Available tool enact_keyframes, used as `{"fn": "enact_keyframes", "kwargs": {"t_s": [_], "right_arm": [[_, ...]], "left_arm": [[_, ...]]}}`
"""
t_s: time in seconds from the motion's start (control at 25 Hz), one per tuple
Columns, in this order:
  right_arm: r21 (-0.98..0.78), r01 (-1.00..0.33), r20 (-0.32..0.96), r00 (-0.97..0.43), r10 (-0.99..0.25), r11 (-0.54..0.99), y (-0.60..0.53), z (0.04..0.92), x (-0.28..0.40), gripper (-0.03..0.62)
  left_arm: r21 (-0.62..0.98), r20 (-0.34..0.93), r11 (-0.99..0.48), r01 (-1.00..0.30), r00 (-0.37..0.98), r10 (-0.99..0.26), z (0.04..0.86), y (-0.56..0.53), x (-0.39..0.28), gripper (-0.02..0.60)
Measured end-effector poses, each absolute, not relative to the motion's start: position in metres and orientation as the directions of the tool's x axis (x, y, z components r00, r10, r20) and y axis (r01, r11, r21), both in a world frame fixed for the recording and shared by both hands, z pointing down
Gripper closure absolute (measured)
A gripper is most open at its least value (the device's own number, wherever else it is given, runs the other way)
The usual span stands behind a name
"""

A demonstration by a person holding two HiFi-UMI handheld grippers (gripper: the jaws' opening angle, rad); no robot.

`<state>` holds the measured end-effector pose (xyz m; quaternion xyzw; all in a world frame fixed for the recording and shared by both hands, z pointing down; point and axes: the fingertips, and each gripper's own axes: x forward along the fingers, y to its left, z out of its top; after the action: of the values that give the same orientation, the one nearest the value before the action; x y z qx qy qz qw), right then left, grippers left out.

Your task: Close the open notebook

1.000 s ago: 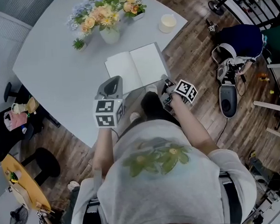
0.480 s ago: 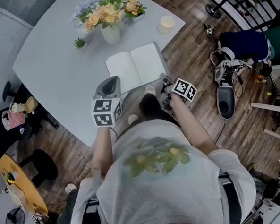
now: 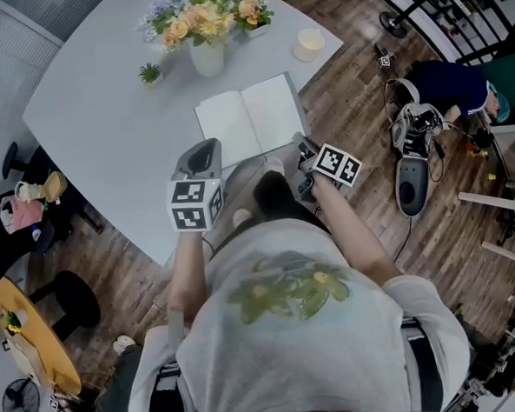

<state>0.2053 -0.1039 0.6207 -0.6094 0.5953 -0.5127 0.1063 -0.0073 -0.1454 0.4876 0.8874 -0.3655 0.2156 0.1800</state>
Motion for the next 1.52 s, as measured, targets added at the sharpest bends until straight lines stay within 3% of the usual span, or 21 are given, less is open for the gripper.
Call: {"fn": "enact_keyframes", "kwargs": {"t_s": [1.52], "right_arm": [[-0.636,-0.759,0.481,-0.244,-0.842,-0.144,-0.105,0.588,0.175,0.551]], "left_arm": [[0.180,0.501,-0.646,-0.742,0.634,-0.588,0.487,-0.137,-0.027,0.578]]}}
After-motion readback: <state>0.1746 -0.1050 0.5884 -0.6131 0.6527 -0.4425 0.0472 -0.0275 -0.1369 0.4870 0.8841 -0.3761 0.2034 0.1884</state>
